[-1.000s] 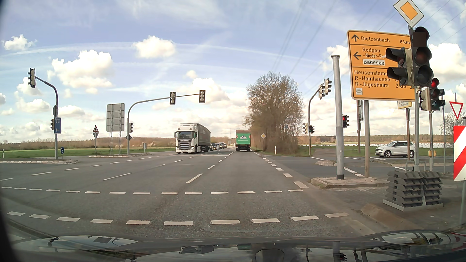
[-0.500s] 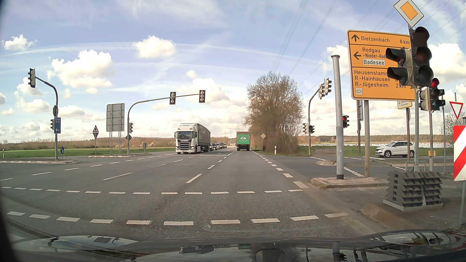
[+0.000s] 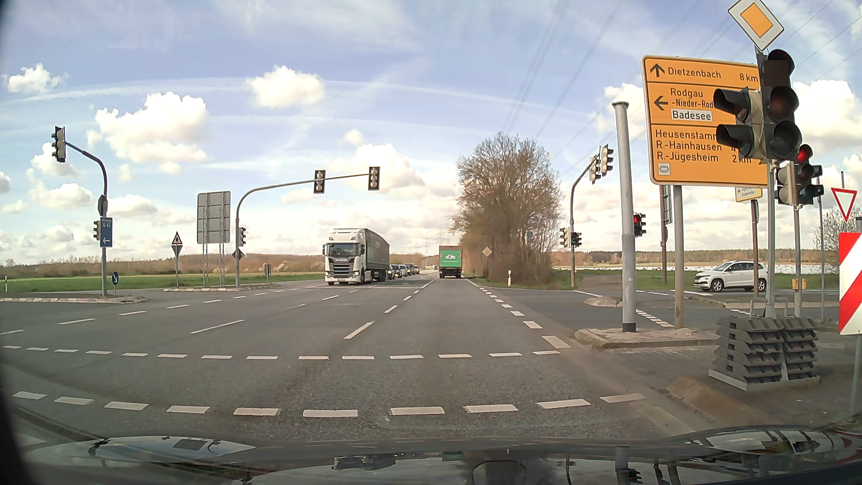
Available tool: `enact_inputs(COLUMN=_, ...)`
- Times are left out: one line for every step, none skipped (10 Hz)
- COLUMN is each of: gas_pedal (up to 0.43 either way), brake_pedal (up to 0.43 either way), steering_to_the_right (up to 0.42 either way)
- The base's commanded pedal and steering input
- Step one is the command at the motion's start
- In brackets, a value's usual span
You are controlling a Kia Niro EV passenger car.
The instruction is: Follow the waypoints while adhering to traffic rules and regulations
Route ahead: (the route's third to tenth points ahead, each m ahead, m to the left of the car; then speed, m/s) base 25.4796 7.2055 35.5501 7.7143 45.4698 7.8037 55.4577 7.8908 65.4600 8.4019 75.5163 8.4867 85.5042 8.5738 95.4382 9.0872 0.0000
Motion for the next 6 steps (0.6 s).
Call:
enact_inputs(gas_pedal=0.0, brake_pedal=0.311, steering_to_the_right=-0.004)
enact_inputs(gas_pedal=0.0, brake_pedal=0.311, steering_to_the_right=-0.004)
enact_inputs(gas_pedal=0.0, brake_pedal=0.311, steering_to_the_right=-0.004)
enact_inputs(gas_pedal=0.0, brake_pedal=0.311, steering_to_the_right=-0.004)
enact_inputs(gas_pedal=0.0, brake_pedal=0.311, steering_to_the_right=-0.004)
enact_inputs(gas_pedal=0.0, brake_pedal=0.311, steering_to_the_right=-0.004)
